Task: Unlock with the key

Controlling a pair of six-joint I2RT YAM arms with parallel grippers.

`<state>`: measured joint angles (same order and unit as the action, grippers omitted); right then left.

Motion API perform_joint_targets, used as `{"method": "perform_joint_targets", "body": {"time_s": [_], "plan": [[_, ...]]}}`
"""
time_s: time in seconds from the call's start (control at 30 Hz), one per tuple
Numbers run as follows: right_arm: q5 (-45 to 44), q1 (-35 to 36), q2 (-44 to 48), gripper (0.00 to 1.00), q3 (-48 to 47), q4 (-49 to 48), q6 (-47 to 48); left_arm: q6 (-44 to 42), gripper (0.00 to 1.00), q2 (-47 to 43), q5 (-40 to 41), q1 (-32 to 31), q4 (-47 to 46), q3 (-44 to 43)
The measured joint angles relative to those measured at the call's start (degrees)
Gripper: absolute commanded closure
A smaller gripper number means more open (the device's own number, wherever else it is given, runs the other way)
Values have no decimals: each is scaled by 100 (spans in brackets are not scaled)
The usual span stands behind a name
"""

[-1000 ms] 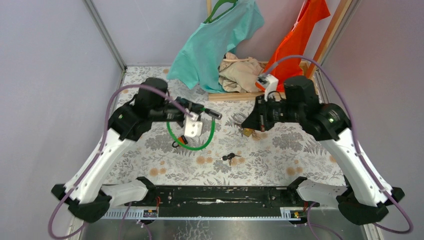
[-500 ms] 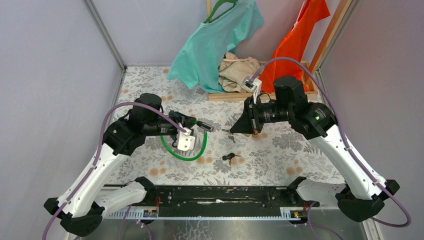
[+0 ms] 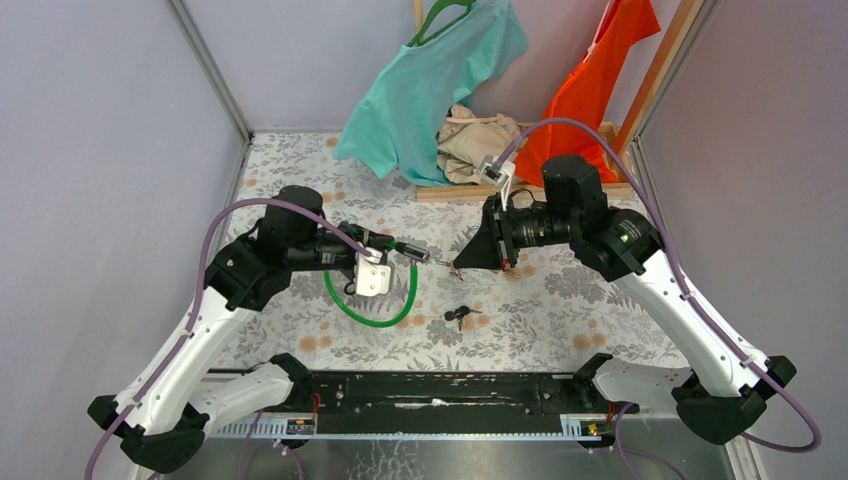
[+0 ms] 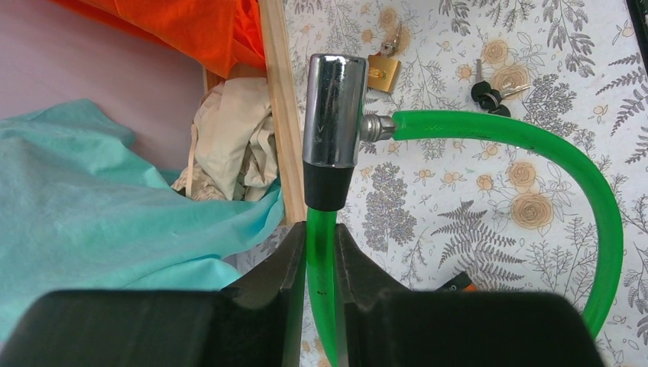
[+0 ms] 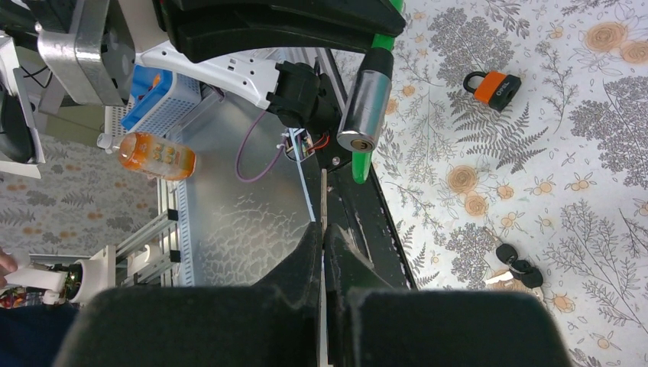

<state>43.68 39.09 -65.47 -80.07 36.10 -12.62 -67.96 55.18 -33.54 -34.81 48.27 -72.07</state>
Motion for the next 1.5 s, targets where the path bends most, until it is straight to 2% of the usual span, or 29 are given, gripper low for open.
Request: {"method": "perform_joint_targets", "body": {"time_s": [1.5], "plan": [[-273, 101, -221, 100, 57, -68, 20, 149, 100, 116, -120, -2, -4, -22]]}}
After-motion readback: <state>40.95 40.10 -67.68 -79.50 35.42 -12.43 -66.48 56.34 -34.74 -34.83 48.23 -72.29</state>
